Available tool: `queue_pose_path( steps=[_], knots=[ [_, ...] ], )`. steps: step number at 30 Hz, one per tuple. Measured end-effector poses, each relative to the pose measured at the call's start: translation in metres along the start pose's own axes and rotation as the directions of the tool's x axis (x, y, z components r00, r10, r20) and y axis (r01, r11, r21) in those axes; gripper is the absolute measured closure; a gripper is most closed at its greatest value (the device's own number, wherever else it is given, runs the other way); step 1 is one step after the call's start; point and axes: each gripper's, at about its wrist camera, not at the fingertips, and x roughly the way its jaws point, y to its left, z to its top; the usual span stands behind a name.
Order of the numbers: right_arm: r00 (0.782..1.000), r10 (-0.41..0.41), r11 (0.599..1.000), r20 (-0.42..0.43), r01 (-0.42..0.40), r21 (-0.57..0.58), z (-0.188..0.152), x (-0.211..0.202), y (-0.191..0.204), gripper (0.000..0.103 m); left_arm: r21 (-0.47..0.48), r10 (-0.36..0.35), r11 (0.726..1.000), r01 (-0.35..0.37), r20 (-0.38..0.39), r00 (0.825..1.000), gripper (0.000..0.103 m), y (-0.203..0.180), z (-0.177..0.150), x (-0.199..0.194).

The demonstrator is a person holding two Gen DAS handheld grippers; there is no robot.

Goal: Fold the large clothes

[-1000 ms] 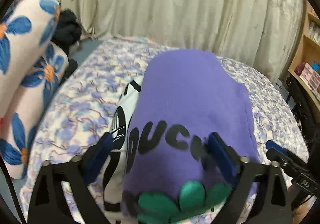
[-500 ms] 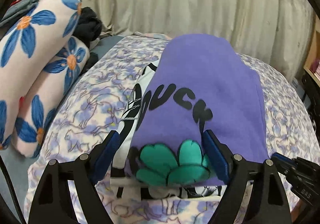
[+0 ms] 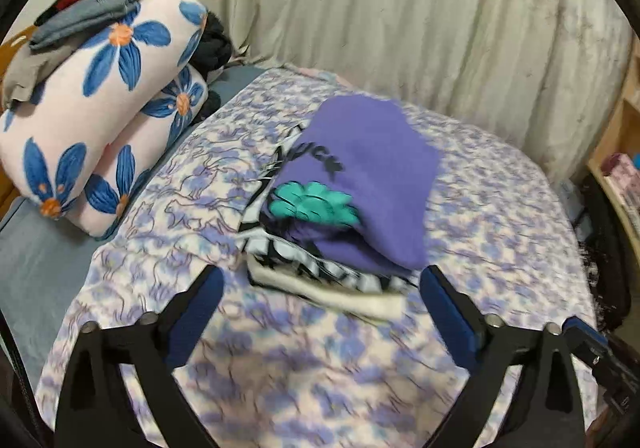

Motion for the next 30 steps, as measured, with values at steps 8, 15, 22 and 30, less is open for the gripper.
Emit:
queue_pose_path(
  steps=[8,15,22,30],
  knots=[
    [0.997,0.015,1.000,0.073,-0.015,-0.013,-0.024,-0.131,0.030,0.088,0.073,-0.037,0.997,0.031,0.086,0.996,0.001,-0.052,-0.056,-0.127],
    [0.996,-0.015,1.000,0.092,0.015,-0.001,-0.074,-0.190,0.021,0.087,0.136,-0.083,0.988,0.073,0.070,0.994,0.001,-0.087,-0.129,-0.178],
    [0.999,-0.034,0.998,0.019,0.033,0.061,-0.135,-0.206,0.003,0.086,0.146,-0.083,0.986,0.077,0.035,0.996,0.001,-0.099,-0.193,-0.189],
    [0.996,-0.027,0.998,-0.079,0.032,0.061,-0.190,-0.228,0.002,0.086,0.163,-0.157,0.973,0.163,-0.052,0.986,0.001,-0.108,-0.253,-0.203]
  ],
)
